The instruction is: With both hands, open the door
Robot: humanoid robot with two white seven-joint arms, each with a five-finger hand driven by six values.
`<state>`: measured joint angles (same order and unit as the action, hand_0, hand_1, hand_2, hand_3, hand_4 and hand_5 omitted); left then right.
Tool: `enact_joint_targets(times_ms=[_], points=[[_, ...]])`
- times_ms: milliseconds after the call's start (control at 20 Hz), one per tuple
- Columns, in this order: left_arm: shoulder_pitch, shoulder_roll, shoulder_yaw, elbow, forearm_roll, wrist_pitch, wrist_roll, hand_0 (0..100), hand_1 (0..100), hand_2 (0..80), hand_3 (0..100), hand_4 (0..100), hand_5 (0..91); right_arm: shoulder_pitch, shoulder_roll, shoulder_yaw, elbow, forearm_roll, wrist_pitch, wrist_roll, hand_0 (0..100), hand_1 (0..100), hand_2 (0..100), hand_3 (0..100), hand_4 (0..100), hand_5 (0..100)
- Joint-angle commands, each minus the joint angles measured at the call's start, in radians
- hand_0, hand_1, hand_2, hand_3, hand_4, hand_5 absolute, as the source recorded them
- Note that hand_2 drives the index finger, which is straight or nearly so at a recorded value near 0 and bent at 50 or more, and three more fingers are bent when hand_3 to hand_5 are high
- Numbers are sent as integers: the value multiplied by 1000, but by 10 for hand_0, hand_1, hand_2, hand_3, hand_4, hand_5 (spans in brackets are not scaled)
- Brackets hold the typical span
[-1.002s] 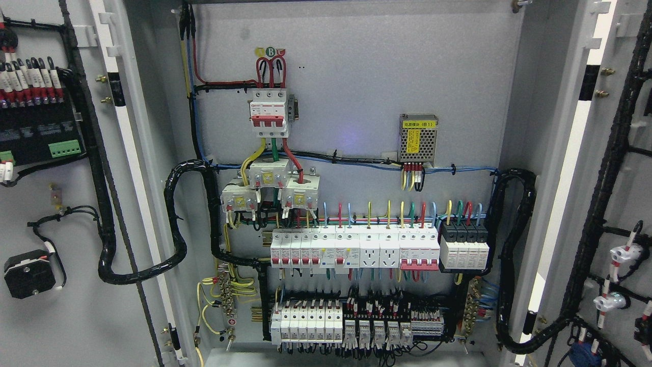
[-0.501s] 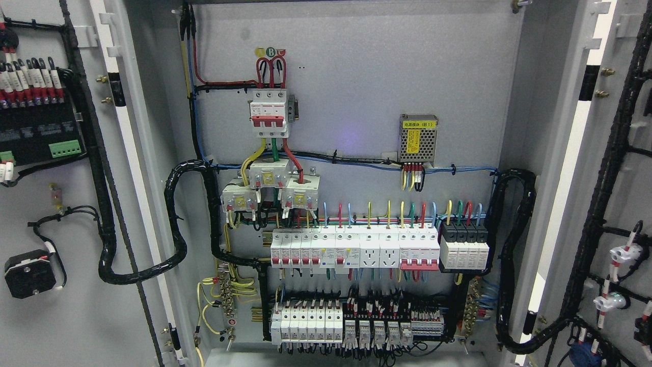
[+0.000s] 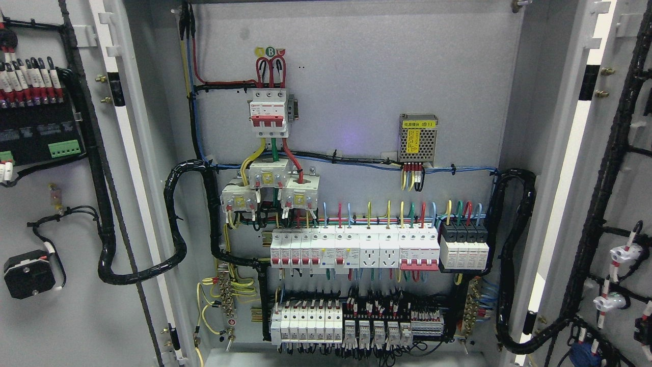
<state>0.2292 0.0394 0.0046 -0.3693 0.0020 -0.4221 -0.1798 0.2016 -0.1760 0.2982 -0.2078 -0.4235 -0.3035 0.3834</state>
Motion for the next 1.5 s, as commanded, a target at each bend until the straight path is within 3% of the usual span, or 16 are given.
enact_joint_targets(times_ms=[0, 200, 551, 701, 1452], points=[[-94, -67, 44, 317, -28, 156, 2, 0, 0, 0, 0, 0, 0, -123, 98, -1, 252, 98, 108, -9, 384, 0, 0, 0, 0, 0], [-94, -69, 46, 320, -28, 239, 2, 0, 0, 0, 0, 0, 0, -152, 122, -1, 254, 167, 196, -17, 384, 0, 0, 0, 0, 0], [-94, -69, 44, 317, -33, 361, 3, 0, 0, 0, 0, 0, 0, -200, 151, 9, 304, 201, 266, -173, 384, 0, 0, 0, 0, 0], [-94, -69, 44, 311, -31, 396, 3, 0, 0, 0, 0, 0, 0, -200, 165, -2, 300, 288, 299, -176, 384, 0, 0, 0, 0, 0], [-94, -69, 41, 305, -25, 385, 2, 0, 0, 0, 0, 0, 0, -171, 181, 1, 294, 295, 290, -178, 383, 0, 0, 0, 0, 0]])
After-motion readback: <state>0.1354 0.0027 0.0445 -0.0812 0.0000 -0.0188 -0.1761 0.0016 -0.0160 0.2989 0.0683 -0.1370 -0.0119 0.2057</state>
